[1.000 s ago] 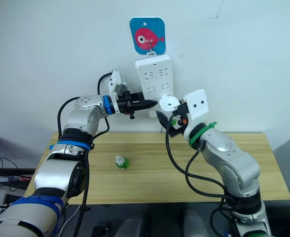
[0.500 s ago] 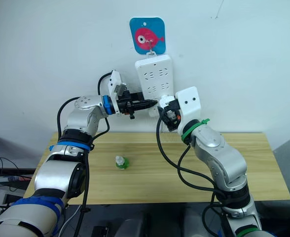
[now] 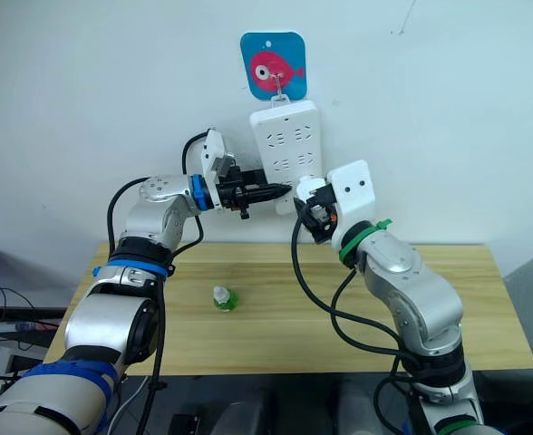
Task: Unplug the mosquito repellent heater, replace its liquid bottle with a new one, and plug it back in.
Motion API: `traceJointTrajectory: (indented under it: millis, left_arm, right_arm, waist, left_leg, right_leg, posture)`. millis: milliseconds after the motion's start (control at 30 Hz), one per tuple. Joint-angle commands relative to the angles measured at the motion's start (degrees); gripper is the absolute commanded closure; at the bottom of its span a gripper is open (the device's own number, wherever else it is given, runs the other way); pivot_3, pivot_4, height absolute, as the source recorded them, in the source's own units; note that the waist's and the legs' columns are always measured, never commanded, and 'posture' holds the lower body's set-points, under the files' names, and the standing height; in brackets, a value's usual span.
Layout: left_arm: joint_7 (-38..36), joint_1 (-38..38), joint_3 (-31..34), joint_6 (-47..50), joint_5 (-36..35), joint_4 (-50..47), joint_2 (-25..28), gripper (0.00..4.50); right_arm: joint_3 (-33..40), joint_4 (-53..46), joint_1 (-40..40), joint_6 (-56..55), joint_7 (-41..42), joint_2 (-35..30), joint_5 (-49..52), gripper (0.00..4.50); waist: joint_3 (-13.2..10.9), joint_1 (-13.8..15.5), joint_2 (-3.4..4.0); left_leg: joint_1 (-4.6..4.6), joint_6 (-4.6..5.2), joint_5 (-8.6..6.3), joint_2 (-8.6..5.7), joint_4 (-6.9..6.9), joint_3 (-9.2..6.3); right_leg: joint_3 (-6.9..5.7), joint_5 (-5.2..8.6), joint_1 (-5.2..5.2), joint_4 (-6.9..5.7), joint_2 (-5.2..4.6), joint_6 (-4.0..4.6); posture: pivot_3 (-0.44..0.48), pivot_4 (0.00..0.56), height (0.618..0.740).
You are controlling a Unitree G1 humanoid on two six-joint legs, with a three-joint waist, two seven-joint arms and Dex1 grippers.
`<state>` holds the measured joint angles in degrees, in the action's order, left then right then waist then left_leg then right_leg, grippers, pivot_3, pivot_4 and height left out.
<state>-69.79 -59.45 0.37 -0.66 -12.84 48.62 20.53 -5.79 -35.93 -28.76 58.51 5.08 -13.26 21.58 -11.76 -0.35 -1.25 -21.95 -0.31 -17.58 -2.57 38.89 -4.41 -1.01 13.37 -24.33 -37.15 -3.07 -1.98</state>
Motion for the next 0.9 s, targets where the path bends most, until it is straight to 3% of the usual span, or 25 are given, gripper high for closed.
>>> traceJointTrajectory:
  millis: [33, 267, 433, 633, 900]
  left_arm:
    - [1.8, -1.5, 0.6, -1.3, 1.1, 0.9, 1.1, 3.19]
    - [2.7, -2.2, 0.9, -2.3, 1.0, 2.3, 1.2, 3.19]
    - [2.6, -1.6, 1.4, -2.2, 0.6, 2.0, 1.9, 1.59]
    - [6.3, 3.5, 3.0, -1.2, 0.3, -4.3, 4.3, 0.02]
    - [16.0, 18.9, 5.4, -1.7, 1.5, -20.2, 9.7, 0.02]
  right_arm:
    - [1.7, -4.2, 0.9, 2.2, 0.5, -0.3, 1.1, 1.49]
    - [2.0, -5.1, 0.8, 3.7, 0.3, 1.0, 0.9, 1.49]
    - [3.9, -4.2, 1.4, 2.4, 0.9, 0.7, 0.6, 1.49]
    - [8.2, -2.8, 3.2, -0.2, 3.3, 0.1, 1.9, 1.49]
    - [17.2, 0.5, 4.4, -2.6, 6.2, 2.9, 9.3, 1.49]
  waist:
    - [0.0, -0.2, 0.01]
    - [0.0, -0.5, 0.02]
    - [-0.1, -0.7, 0.00]
    - [-0.1, -1.3, 0.02]
    - [-0.4, -2.8, 0.25]
  left_leg:
    - [0.01, 0.00, 0.00, 0.00, 0.00, 0.02]
    - [0.07, 0.08, -0.01, 0.04, 0.07, 0.01]
    - [0.08, 0.00, 0.03, -0.02, 0.11, 0.02]
    - [0.12, 0.00, 0.03, 0.03, 0.10, 0.02]
    - [0.47, -0.02, 0.04, 0.28, -0.11, 0.05]
  right_leg:
    - [0.03, 0.00, 0.00, -0.01, 0.00, 0.00]
    - [0.08, 0.00, 0.02, -0.18, 0.04, 0.00]
    - [0.12, 0.00, -0.09, -0.50, 0.02, 0.00]
    - [0.18, 0.00, -0.12, -0.61, -0.01, 0.00]
    - [0.31, 0.04, -0.14, -0.86, 0.05, 0.07]
  posture:
    - [-0.012, 0.232, 0.740]
    - [-0.014, 0.232, 0.740]
    - [-0.014, 0.232, 0.740]
    - [-0.021, 0.231, 0.740]
    - [-0.001, 0.235, 0.740]
